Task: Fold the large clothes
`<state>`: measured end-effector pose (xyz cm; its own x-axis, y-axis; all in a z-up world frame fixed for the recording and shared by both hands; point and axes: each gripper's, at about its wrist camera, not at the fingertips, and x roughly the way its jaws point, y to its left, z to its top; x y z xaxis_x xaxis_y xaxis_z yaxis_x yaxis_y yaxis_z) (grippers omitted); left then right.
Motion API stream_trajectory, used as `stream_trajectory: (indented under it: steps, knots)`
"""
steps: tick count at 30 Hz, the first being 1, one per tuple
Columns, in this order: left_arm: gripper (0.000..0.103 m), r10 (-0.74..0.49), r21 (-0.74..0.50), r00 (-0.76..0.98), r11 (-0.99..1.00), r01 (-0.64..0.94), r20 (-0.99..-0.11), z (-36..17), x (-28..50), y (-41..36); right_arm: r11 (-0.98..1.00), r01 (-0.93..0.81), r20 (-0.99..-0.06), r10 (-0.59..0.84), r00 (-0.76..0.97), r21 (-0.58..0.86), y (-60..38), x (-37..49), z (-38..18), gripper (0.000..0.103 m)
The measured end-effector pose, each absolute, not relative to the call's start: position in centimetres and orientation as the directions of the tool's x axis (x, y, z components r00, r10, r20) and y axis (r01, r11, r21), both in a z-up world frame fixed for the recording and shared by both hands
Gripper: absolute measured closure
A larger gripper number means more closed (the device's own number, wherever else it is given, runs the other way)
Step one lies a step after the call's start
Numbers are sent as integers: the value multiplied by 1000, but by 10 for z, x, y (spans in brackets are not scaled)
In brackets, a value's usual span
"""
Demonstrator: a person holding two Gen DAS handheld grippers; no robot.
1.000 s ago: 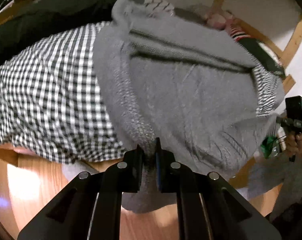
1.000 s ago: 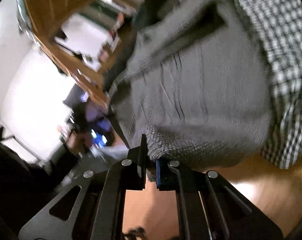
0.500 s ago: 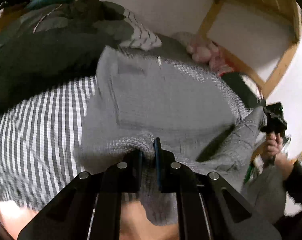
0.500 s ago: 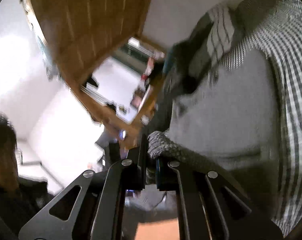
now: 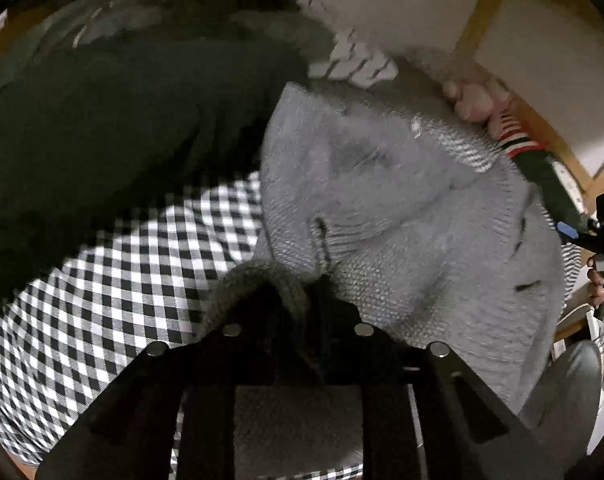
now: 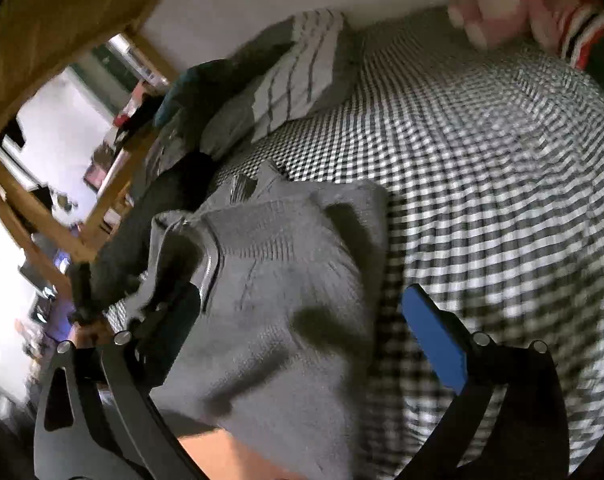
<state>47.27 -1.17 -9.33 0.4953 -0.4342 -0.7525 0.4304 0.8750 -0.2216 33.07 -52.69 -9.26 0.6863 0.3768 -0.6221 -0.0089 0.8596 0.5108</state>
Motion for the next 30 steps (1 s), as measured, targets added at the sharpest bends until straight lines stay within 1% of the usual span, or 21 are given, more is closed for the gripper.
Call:
stream_trajectory:
  steps: [1,2,3,4,5,6,9,11,12,14,15,16,18,19,21,23,25,26,28,30]
  knots:
    - [59,-444,-199,516,864,462,-732,-88,465,-10,868,-25,-625,376,683,495,-527,322,-91,3]
    - [24,-453,-174,533,853,492,-714,-84,455,-13,886,-42,-631,361,687,461,-525,314,-90,3]
    - [15,-463,-99,586,832,546,-665,-78,432,-18,917,-70,-646,328,689,392,-520,305,-91,3]
    - [12,-469,-35,614,811,584,-635,-74,417,-22,950,-101,-678,282,679,294,-510,296,-97,3]
    - [12,-467,54,628,775,630,-622,-74,401,-30,963,-119,-694,258,672,242,-512,289,-109,3]
    - [12,-464,99,623,748,657,-630,-76,392,-35,971,-155,-704,239,669,183,-501,283,-118,3]
    - [12,-456,212,584,637,741,-672,-88,375,-53,970,-199,-717,236,656,138,-478,285,-134,3]
    - [12,-393,290,606,618,731,-691,-96,380,-61,964,-212,-714,263,649,162,-468,291,-142,11]
    - [12,-376,305,623,628,716,-686,-95,382,-60,958,-216,-709,285,645,189,-466,292,-143,22]
    - [12,-384,279,638,666,692,-667,-90,395,-56,955,-194,-695,297,655,226,-462,297,-141,29]
    - [11,-395,261,636,675,690,-663,-88,402,-54,951,-198,-685,309,660,239,-460,296,-139,40]
    - [11,-413,241,626,674,699,-661,-88,407,-50,944,-205,-669,328,667,259,-460,294,-135,48]
    - [11,-406,279,630,647,710,-662,-92,414,-54,936,-220,-653,349,673,275,-459,293,-134,53]
    - [11,-391,332,646,620,711,-655,-94,414,-59,933,-227,-650,358,671,280,-460,291,-133,56]
    - [11,-386,408,678,580,705,-625,-95,409,-68,938,-225,-668,347,658,265,-462,287,-134,57]
    - [11,-428,451,691,537,713,-582,-89,399,-79,944,-227,-685,331,650,241,-460,285,-136,54]
    - [11,-511,436,651,487,757,-560,-84,387,-82,940,-240,-684,341,645,242,-457,285,-138,33]
    - [11,-543,435,620,442,784,-566,-85,383,-87,936,-248,-680,351,644,248,-455,285,-139,31]
    - [11,-522,457,603,394,797,-603,-94,382,-95,936,-256,-680,352,643,243,-450,288,-140,31]
    - [11,-512,442,563,349,826,-649,-99,382,-95,939,-258,-687,343,641,228,-445,292,-142,28]
